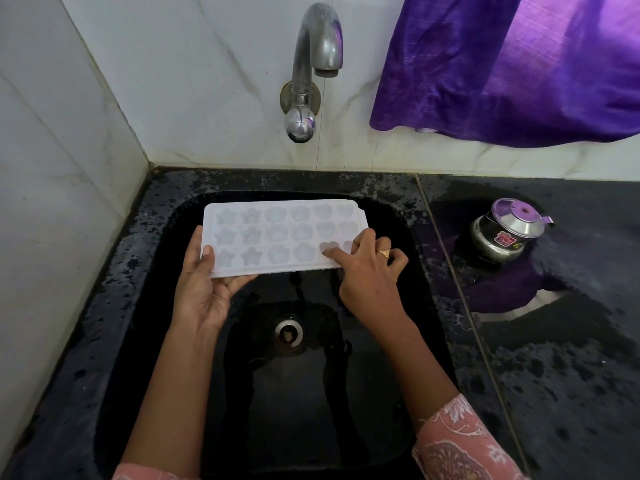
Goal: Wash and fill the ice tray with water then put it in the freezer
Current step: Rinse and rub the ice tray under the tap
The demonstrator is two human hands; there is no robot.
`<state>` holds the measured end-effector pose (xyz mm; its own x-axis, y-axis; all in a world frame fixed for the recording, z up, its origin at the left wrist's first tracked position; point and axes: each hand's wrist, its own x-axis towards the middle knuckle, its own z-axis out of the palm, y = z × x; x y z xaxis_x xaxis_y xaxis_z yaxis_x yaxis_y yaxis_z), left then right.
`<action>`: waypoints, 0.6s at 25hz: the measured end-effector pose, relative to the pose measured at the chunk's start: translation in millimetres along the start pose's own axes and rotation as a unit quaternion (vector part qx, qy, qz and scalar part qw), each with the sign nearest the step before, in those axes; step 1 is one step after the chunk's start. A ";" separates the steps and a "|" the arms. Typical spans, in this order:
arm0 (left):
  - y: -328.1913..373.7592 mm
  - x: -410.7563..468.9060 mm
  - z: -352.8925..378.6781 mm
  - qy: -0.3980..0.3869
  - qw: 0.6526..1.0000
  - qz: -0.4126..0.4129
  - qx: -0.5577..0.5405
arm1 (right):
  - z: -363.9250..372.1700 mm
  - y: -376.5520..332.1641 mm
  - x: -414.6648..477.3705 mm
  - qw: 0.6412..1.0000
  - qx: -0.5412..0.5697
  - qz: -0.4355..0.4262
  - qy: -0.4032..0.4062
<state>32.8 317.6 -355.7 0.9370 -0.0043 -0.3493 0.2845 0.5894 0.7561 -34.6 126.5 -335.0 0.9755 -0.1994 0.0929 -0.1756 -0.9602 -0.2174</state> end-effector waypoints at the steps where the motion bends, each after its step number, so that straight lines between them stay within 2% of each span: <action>1: 0.1 0.4 -0.1 0.003 1.000 0.001 -0.002 | -0.8 1.0 0.2 1.000 -0.002 0.004 -0.004; 9: 0.1 -1.3 3.2 0.005 1.000 0.000 0.005 | -1.9 2.0 2.1 0.999 -0.014 0.015 0.036; 15: -1.7 -3.0 4.2 0.010 1.000 -0.003 0.007 | 0.7 0.2 0.5 1.000 -0.013 0.013 0.010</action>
<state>30.4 313.2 -353.7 0.9313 0.0081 -0.3643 0.2928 0.5784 0.7614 -34.1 126.3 -335.7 0.9680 -0.2271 0.1064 -0.2037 -0.9594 -0.1951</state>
